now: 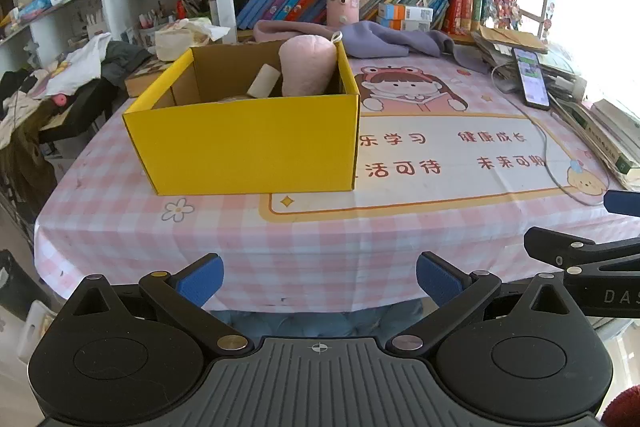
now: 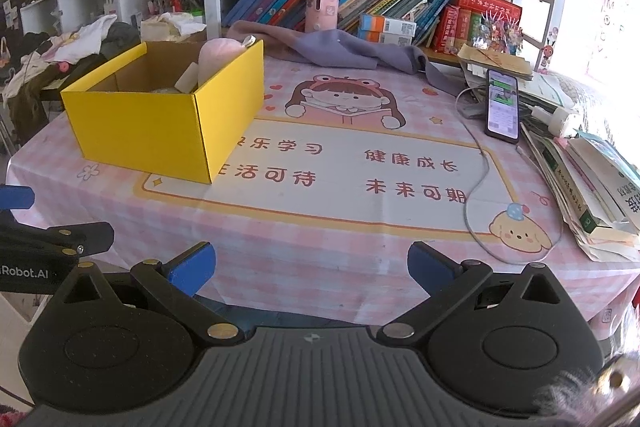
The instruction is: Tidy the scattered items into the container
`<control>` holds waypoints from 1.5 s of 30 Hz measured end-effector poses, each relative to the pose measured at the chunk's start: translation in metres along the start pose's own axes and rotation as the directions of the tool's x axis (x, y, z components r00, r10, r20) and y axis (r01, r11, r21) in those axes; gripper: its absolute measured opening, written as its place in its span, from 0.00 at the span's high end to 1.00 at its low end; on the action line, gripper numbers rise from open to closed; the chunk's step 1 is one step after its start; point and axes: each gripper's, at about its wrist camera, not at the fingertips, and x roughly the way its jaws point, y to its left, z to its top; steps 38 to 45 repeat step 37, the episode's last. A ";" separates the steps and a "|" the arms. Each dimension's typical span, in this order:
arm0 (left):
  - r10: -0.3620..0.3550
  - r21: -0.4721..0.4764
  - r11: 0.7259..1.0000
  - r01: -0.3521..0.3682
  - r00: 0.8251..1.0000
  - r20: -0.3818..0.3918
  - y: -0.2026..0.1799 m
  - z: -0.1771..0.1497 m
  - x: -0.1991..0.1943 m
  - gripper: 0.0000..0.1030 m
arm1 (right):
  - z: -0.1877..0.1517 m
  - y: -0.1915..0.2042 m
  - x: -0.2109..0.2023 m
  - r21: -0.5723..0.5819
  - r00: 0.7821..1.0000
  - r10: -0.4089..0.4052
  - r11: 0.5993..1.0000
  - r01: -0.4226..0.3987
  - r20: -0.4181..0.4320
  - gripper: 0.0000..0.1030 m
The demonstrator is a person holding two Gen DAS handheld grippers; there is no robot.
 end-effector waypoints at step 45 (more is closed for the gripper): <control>-0.019 -0.017 1.000 0.019 1.000 -0.006 0.002 0.001 0.002 0.00 | 0.001 0.000 0.005 -0.004 1.000 0.012 1.000 -0.012 -0.010 0.00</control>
